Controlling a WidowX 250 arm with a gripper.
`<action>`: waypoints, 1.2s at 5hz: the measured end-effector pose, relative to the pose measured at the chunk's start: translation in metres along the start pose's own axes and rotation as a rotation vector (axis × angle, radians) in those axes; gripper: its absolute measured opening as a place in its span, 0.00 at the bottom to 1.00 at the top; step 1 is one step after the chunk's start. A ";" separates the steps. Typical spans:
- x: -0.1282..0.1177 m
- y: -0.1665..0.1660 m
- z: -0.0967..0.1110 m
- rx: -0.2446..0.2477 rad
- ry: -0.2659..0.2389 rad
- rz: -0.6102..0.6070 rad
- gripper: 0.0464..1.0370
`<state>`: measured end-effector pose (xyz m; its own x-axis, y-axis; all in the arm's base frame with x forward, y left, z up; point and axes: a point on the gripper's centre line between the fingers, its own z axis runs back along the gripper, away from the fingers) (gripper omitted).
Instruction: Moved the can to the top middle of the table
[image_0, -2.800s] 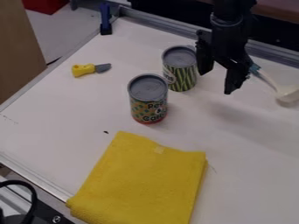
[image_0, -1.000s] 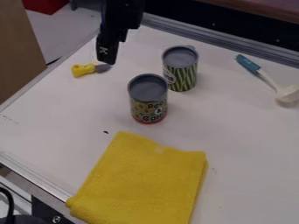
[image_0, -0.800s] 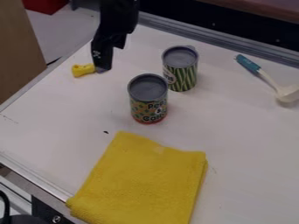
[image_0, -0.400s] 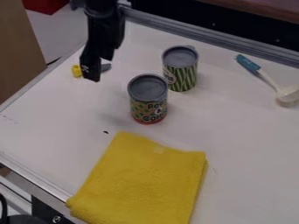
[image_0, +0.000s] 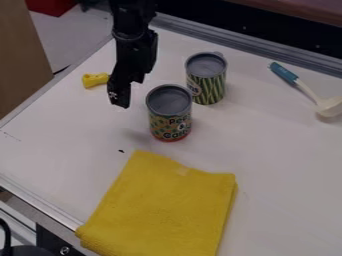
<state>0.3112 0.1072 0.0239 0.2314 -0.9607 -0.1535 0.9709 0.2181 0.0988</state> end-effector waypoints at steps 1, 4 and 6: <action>0.014 -0.003 -0.008 -0.041 -0.053 -0.010 0.96; 0.059 -0.005 -0.003 -0.059 -0.189 0.018 0.96; 0.103 -0.006 -0.005 -0.064 -0.219 0.122 0.96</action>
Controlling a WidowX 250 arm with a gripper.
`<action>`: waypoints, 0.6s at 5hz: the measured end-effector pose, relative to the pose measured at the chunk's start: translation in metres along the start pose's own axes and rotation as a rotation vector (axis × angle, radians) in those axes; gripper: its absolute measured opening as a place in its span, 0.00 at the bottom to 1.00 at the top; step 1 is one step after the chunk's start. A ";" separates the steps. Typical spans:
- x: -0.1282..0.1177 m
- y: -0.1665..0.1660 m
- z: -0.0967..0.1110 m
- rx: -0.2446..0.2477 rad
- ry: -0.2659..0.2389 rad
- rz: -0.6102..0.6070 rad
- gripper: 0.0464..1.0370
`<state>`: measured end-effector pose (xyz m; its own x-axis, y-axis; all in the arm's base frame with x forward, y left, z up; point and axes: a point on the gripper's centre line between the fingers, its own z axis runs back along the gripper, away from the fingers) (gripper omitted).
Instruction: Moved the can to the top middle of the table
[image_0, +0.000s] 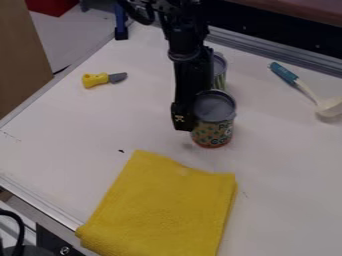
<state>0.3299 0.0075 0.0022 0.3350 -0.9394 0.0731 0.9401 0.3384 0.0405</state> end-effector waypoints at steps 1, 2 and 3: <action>0.024 0.002 -0.003 0.017 -0.042 0.050 0.96; 0.051 0.008 -0.009 0.033 -0.070 0.121 0.96; 0.082 0.014 -0.011 0.037 -0.097 0.165 0.96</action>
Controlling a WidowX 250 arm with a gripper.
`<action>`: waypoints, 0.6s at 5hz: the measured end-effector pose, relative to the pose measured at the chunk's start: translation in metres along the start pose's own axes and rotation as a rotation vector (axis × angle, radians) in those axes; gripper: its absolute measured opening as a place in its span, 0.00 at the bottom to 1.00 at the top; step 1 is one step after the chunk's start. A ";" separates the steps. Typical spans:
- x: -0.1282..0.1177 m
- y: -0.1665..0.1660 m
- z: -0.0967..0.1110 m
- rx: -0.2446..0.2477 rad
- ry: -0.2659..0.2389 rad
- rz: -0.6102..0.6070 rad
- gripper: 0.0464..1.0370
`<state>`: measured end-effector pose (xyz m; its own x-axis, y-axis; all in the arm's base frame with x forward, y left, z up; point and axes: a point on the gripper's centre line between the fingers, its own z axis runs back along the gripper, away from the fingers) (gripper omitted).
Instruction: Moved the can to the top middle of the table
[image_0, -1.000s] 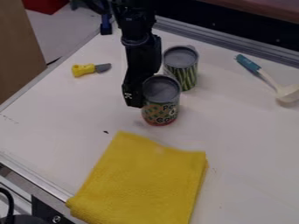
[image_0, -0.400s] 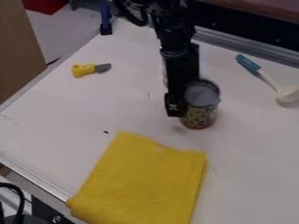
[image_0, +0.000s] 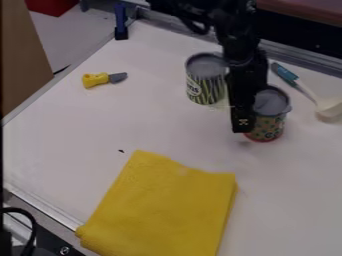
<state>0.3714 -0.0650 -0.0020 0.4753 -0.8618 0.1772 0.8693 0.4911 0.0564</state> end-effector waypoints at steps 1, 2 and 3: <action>0.022 -0.002 -0.003 -0.016 -0.027 0.019 0.96; 0.040 -0.003 -0.001 0.003 -0.043 0.010 0.96; 0.047 0.000 0.004 0.010 -0.054 0.019 0.96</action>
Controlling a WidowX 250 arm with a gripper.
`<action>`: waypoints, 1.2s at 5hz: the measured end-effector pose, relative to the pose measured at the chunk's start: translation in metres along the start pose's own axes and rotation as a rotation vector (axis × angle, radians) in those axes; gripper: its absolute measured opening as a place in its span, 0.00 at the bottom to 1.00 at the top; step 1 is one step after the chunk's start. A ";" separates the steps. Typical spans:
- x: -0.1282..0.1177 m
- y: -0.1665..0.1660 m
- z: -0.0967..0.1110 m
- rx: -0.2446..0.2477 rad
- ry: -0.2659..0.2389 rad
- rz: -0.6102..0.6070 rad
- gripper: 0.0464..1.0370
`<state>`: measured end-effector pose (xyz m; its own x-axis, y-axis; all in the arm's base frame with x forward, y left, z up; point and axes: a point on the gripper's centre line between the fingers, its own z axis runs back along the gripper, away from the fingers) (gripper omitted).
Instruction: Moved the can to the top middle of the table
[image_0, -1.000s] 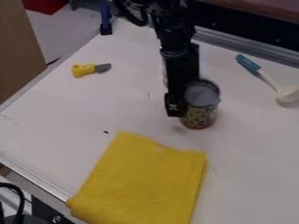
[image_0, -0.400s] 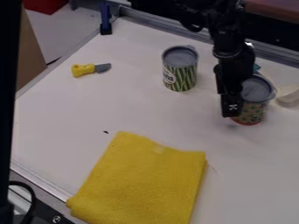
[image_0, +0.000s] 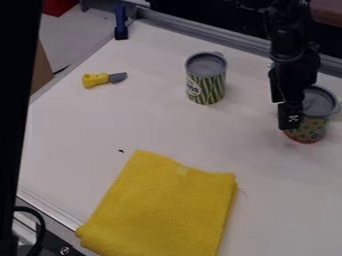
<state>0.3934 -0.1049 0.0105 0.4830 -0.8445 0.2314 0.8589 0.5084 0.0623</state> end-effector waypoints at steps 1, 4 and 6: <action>-0.017 -0.006 -0.005 -0.022 0.032 0.003 0.96; -0.061 0.018 0.061 0.007 0.157 0.087 0.96; -0.106 0.037 0.103 0.115 0.137 0.164 0.96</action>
<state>0.3561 0.0209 0.0886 0.6401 -0.7597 0.1144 0.7455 0.6502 0.1467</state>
